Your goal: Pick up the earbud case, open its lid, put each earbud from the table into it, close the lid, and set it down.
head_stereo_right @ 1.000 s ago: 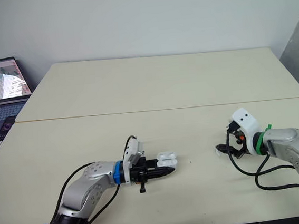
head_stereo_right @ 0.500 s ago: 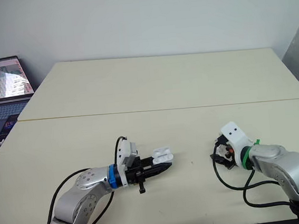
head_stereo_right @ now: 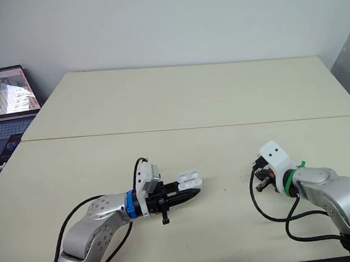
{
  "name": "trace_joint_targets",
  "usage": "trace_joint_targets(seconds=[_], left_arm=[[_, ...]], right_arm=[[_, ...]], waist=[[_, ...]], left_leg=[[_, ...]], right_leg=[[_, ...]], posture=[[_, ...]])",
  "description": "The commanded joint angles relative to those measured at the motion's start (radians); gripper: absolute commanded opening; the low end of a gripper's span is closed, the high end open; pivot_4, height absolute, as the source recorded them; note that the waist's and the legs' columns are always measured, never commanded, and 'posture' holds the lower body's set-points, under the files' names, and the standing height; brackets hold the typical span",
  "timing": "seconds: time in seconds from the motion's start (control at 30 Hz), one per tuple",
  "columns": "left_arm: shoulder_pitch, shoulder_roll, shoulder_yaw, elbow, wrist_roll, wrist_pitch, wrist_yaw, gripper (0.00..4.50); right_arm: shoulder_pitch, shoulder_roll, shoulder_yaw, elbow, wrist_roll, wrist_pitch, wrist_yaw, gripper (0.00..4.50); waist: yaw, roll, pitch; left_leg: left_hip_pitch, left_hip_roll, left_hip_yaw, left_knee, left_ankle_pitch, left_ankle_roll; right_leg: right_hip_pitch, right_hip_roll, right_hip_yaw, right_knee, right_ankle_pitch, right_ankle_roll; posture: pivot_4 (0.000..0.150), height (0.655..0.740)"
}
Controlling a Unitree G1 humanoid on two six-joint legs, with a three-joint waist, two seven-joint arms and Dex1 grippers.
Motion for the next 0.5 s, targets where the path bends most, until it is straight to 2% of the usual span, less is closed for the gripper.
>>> trace_joint_targets(seconds=[0.03,0.47,0.5], left_arm=[[-0.012,0.005,0.02,-0.016,-0.024,-0.01,-0.006,0.82],[-0.004,0.002,0.011,-0.01,-0.016,-0.024,-0.002,0.82],[-0.004,0.001,0.011,-0.01,-0.016,-0.025,-0.002,0.82]], right_arm=[[0.0,-0.044,-0.019,-0.026,0.007,-0.045,0.066,0.03],[-0.057,0.035,-0.15,0.023,0.032,-0.138,0.096,0.03],[-0.058,0.036,-0.173,0.03,0.032,-0.146,0.096,0.19]], waist=[[0.0,0.0,0.0],[0.0,0.0,0.0],[0.0,0.0,0.0]], left_leg=[[0.0,0.0,0.0,0.0,0.0,0.0],[0.0,0.0,0.0,0.0,0.0,0.0],[0.0,0.0,0.0,0.0,0.0,0.0]], right_leg=[[0.0,0.0,0.0,0.0,0.0,0.0],[0.0,0.0,0.0,0.0,0.0,0.0],[0.0,0.0,0.0,0.0,0.0,0.0]], posture=[[0.15,0.74],[0.15,0.74],[0.15,0.74]])
